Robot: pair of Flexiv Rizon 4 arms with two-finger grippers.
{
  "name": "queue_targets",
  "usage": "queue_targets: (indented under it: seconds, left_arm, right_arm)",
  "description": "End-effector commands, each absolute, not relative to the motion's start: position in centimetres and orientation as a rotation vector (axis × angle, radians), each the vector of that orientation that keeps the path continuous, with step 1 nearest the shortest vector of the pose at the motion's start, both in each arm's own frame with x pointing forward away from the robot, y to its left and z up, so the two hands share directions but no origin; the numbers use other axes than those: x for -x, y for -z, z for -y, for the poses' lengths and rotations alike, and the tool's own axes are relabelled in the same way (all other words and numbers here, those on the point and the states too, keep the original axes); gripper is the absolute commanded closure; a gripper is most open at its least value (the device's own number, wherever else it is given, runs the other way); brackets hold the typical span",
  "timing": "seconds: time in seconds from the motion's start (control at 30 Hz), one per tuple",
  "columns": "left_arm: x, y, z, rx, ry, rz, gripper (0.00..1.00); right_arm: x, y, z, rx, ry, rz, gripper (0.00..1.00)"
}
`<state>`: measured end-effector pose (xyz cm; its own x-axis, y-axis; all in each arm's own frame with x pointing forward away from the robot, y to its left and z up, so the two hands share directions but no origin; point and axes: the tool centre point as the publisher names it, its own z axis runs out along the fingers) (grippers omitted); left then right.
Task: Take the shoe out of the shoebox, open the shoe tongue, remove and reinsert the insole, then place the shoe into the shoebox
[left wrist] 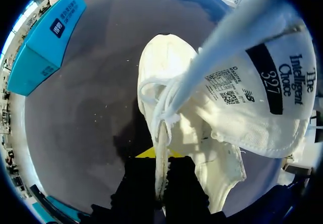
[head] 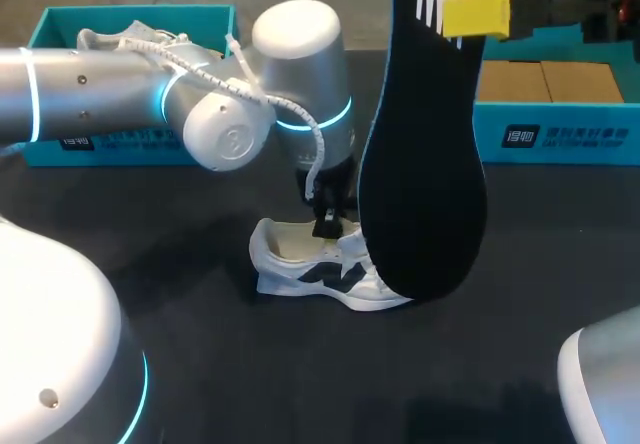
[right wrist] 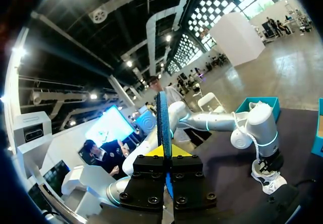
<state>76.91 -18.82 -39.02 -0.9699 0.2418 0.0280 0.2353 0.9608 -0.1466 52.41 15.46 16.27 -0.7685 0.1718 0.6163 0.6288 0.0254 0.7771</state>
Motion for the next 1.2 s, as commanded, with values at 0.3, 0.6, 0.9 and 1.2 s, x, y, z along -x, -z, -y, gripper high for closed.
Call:
queue_targets:
  seconds: [0.3, 0.6, 0.9, 1.2]
  left_arm:
    - [-76.8, 36.7, 18.0, 0.574, -0.332, 3.055, 1.0]
    - [-77.4, 32.8, 16.9, 0.955, -0.388, 2.971, 1.0]
    - [-77.6, 30.4, 15.3, 1.506, -0.364, 2.813, 1.0]
    - [-76.8, 29.9, 13.8, 1.962, -0.32, 2.516, 1.0]
  right_arm:
    - [-52.6, -16.5, -15.7, 0.819, 1.79, 1.962, 1.0]
    - [-52.6, -16.5, -15.7, 0.819, 1.79, 1.962, 1.0]
    - [-52.6, -16.5, -15.7, 0.819, 1.79, 1.962, 1.0]
    - [-52.6, -16.5, -15.7, 0.819, 1.79, 1.962, 1.0]
